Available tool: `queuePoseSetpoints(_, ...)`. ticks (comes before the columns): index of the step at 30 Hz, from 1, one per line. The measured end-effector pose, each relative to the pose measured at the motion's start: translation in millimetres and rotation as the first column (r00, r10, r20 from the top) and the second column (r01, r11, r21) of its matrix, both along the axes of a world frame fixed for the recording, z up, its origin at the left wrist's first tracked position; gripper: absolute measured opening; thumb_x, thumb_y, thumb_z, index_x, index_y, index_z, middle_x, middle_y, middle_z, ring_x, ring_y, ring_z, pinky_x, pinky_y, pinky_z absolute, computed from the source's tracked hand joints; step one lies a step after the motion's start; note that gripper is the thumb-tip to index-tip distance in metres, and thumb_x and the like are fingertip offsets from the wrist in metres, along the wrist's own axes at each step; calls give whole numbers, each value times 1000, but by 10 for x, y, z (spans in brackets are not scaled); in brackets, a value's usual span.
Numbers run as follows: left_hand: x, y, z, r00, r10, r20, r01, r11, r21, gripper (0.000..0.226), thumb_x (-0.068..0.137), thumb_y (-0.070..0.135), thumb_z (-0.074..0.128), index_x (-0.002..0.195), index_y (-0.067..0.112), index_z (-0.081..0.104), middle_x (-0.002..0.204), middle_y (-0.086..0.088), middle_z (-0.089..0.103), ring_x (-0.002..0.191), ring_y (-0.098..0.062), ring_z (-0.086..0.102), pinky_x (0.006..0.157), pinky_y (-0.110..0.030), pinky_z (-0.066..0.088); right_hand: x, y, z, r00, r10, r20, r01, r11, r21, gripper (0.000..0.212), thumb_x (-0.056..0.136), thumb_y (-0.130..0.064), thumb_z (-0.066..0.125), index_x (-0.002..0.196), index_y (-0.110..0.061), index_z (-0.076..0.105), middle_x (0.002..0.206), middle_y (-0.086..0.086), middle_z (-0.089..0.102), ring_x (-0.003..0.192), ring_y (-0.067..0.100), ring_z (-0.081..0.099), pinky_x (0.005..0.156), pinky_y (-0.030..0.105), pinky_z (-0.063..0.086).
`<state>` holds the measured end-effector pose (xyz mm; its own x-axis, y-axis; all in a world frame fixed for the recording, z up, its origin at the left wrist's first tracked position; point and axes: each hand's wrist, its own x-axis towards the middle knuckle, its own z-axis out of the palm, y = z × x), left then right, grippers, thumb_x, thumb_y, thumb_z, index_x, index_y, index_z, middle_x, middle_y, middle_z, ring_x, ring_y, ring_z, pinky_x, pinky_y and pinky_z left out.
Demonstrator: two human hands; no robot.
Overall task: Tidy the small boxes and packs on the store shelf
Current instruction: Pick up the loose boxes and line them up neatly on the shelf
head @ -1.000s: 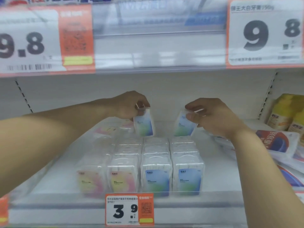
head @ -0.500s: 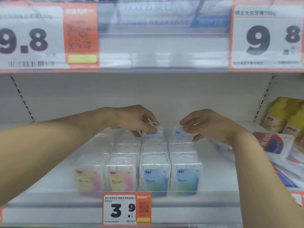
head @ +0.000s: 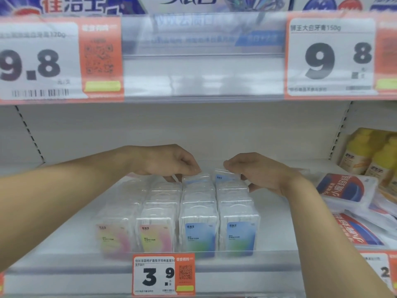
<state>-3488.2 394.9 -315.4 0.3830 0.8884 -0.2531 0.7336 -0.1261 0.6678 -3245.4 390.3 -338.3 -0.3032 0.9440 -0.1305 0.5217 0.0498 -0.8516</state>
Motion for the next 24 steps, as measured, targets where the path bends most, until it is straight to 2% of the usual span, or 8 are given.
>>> queuePoseSetpoints(3,-21,-32,-6,1000,0,10,0,1000,5,16,92,36,62,98,28,74,93,8,70,87,-8,62,87,-27,54,-3,21,-31,1000,-3,15,3,1000,1,21,94,-40,60,106,-24,67,91,-5,64,71,5,58,58,16,47)
queuePoseSetpoints(6,-31,-52,-41,1000,-5,8,5,1000,7,17,90,43,62,99,33,73,108,0,70,94,-13,62,95,-34,52,-9,15,-19,1000,14,13,-13,1000,-22,14,96,-29,59,103,-22,68,90,-2,62,73,8,55,55,16,47)
queuePoseSetpoints(9,-24,-70,-55,1000,-4,19,4,1000,-10,16,90,44,62,98,35,73,116,-8,66,93,-13,59,99,-38,49,17,-13,5,999,37,-2,-37,999,-40,18,96,-22,58,108,-15,69,90,2,62,72,9,56,51,15,48)
queuePoseSetpoints(11,-18,-71,-51,1000,-17,21,18,1000,-25,16,92,40,61,99,34,73,114,-8,65,93,-12,57,99,-37,48,41,-32,25,998,56,-20,-58,995,-83,20,96,-20,59,109,-13,71,97,9,69,78,12,62,54,17,51)
queuePoseSetpoints(13,-8,-73,-46,1000,-26,17,26,999,-33,18,94,39,58,102,31,72,108,-3,65,94,-12,55,99,-34,47,59,-41,32,997,62,-41,-67,992,-109,20,95,-23,60,107,-14,73,110,12,72,85,16,66,60,21,53)
queuePoseSetpoints(17,3,-85,-44,999,-37,17,38,998,-54,29,91,45,59,105,24,72,102,2,66,92,-10,57,101,-34,46,62,-70,46,997,68,-39,-73,987,-143,38,95,-48,56,109,-17,73,115,7,72,95,18,66,63,24,55)
queuePoseSetpoints(21,28,-103,-51,999,-40,-4,40,999,-18,31,91,46,59,103,21,71,90,9,60,84,-6,54,84,-21,47,82,-106,85,997,75,-3,-74,982,-176,42,92,-50,58,111,-15,72,119,8,68,95,21,65,68,34,58)
queuePoseSetpoints(24,47,-108,-63,999,-35,-13,35,999,8,27,92,44,58,100,23,71,84,15,61,81,-2,54,75,-13,42,124,-133,120,997,41,71,-26,980,-196,44,91,-50,61,111,-12,70,115,10,65,93,25,66,77,43,61)
